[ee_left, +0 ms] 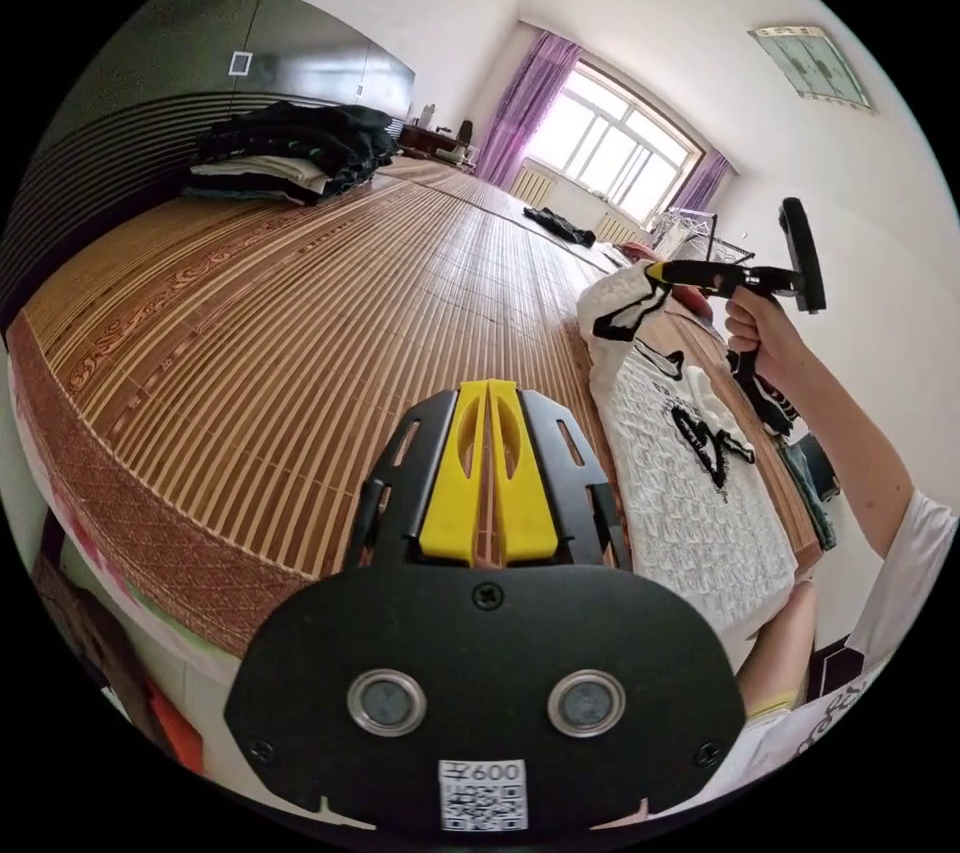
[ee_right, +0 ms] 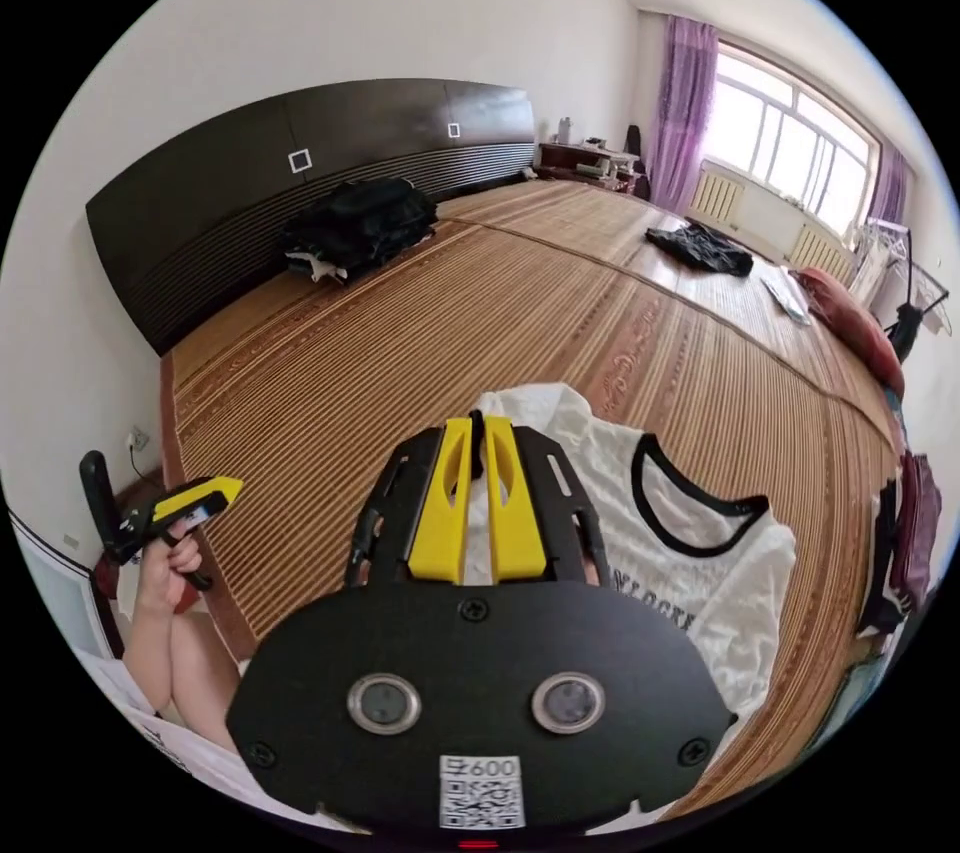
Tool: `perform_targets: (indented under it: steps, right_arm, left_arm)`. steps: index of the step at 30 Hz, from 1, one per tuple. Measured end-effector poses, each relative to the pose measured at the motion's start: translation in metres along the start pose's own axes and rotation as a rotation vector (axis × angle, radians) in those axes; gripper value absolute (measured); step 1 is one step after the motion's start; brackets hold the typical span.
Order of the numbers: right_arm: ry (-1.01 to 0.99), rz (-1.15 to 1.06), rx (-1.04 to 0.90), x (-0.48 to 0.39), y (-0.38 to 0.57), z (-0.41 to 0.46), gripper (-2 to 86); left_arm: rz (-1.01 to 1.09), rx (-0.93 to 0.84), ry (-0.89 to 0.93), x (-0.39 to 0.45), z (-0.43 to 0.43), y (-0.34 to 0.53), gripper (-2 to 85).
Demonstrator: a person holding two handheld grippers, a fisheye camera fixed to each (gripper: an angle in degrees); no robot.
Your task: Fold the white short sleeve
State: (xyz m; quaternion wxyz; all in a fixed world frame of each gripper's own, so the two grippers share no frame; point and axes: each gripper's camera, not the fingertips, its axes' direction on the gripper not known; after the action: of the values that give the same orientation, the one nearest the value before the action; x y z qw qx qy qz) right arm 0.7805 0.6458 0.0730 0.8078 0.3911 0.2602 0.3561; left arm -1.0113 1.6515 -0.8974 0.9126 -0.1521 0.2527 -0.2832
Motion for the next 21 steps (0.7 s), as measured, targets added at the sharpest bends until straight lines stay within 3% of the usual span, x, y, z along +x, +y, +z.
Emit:
perform_targets:
  steps: [8,14,18,21]
  right_arm:
    - [-0.024,0.205,0.013,0.115,0.128,-0.001,-0.6]
    - [-0.083,0.340,-0.060,0.183,0.168,0.036,2.5]
    - [-0.040,0.265,0.013,0.189,0.174,0.021,6.7]
    - [0.022,0.032,0.087,0.148,0.165,0.008,8.3]
  left_arm:
    - [0.130,-0.040,-0.025,0.038,-0.010,0.005,0.1]
    - [0.193,-0.064,-0.042,0.056,-0.011,0.006,0.1]
    - [0.190,-0.081,-0.007,0.055,-0.014,0.004,0.1]
    - [0.146,-0.099,0.000,0.048,-0.014,0.000,0.1]
